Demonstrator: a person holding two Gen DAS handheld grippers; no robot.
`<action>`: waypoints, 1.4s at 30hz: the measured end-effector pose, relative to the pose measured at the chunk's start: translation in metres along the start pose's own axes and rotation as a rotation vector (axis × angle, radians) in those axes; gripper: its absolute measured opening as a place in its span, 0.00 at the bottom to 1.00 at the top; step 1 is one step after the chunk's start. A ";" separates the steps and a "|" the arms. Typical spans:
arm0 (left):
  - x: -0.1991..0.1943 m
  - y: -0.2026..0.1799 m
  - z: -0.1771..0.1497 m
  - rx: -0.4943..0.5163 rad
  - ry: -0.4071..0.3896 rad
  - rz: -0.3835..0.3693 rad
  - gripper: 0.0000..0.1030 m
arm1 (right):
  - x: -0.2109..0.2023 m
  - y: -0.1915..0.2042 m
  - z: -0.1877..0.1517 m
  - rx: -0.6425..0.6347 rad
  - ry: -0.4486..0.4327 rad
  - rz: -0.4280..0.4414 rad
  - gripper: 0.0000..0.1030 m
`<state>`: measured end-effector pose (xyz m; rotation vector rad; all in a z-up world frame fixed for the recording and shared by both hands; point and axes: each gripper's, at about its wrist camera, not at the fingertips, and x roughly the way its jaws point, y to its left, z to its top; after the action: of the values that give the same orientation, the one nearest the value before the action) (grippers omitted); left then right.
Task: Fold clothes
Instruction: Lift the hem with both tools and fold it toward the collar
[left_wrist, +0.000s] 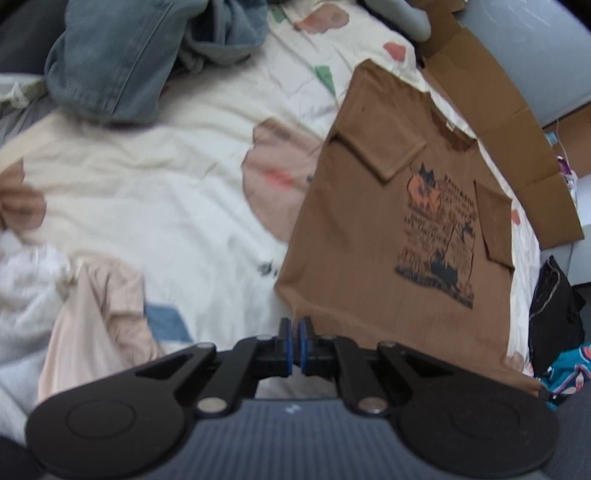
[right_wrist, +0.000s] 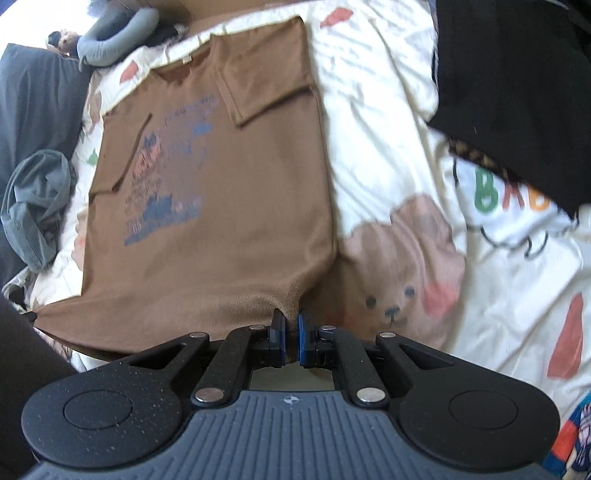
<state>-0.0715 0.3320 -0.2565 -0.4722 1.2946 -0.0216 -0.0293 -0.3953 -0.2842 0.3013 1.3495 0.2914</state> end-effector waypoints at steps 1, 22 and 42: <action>0.001 -0.001 0.006 0.003 -0.006 -0.003 0.04 | 0.000 0.001 0.006 -0.003 -0.011 0.001 0.04; 0.046 -0.048 0.104 0.078 -0.096 -0.040 0.04 | 0.024 0.022 0.112 -0.061 -0.151 -0.025 0.04; 0.094 -0.095 0.201 0.171 -0.154 0.007 0.04 | 0.063 0.036 0.207 -0.133 -0.174 -0.105 0.04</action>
<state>0.1650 0.2851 -0.2708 -0.3165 1.1318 -0.0879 0.1844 -0.3472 -0.2876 0.1411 1.1647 0.2598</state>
